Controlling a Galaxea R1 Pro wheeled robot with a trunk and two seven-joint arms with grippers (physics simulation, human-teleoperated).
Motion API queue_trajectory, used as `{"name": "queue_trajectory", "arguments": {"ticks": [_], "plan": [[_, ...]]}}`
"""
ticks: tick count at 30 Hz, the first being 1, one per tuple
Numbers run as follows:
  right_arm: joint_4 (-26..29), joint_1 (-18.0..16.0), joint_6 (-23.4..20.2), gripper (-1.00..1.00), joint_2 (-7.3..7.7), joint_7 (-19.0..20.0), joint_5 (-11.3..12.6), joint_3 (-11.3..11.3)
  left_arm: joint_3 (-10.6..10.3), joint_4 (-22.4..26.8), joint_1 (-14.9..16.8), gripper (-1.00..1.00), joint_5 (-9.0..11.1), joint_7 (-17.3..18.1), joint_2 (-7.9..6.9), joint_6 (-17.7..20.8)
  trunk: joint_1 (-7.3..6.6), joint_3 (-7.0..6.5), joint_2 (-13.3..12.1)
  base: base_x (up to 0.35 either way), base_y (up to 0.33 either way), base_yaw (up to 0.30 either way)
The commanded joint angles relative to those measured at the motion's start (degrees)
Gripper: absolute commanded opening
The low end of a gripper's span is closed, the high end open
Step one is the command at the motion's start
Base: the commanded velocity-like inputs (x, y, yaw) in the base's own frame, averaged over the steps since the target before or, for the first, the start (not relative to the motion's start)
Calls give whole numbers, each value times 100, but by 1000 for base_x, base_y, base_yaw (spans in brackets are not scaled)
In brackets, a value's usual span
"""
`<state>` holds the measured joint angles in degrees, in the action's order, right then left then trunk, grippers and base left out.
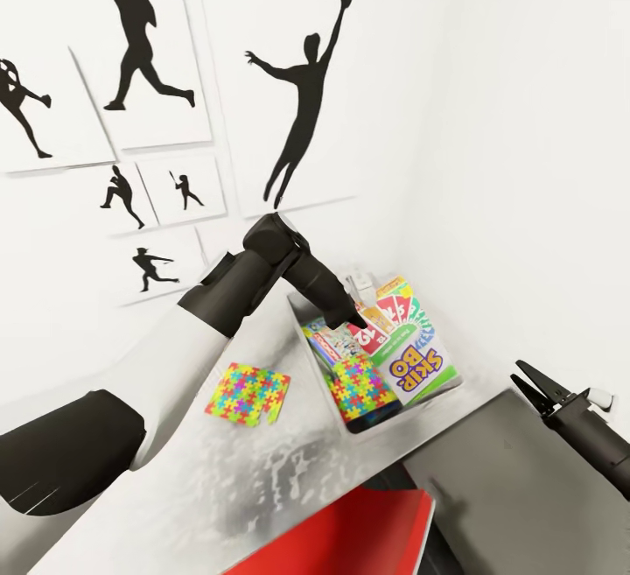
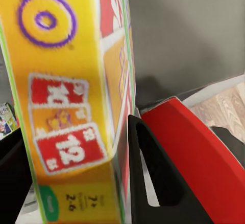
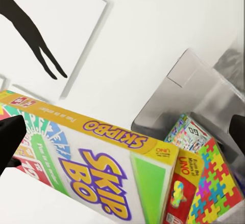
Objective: Put all the toys in the child's room - the three board games (two on the bed and one on the table), the two jigsaw puzzles on the table, and the tennis ball on the table - inside the toy box on the table in the child's room.
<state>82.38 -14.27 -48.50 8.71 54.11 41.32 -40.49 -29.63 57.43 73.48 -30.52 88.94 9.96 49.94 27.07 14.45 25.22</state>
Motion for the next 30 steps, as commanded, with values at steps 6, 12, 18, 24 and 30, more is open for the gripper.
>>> {"name": "queue_trajectory", "arguments": {"ticks": [6, 12, 18, 24, 30], "plan": [[-2, -5, -28, 100, 3, 12, 7, -4, 9, 2, 3, -100, -67, 53, 3, 59, 3, 11, 10, 1, -124, 0], [-2, -5, -28, 100, 3, 12, 4, -5, 10, 1, 6, -100, -68, 53, 3, 59, 3, 11, 10, 0, -7, 0], [-2, -5, -28, 100, 4, 12, 8, -10, 7, 1, 6, -100, -68, 49, 3, 59, 3, 11, 10, 0, 0, 0], [-2, -5, -28, 100, 0, 12, 8, -5, 25, -3, 8, -100, -68, 44, 3, 54, 3, 11, 10, 0, 0, 0], [-2, -5, -23, 100, 0, 19, 8, -3, 60, -44, 59, -100, -68, 42, 3, 11, 3, 11, 10, 0, 0, 0]]}}
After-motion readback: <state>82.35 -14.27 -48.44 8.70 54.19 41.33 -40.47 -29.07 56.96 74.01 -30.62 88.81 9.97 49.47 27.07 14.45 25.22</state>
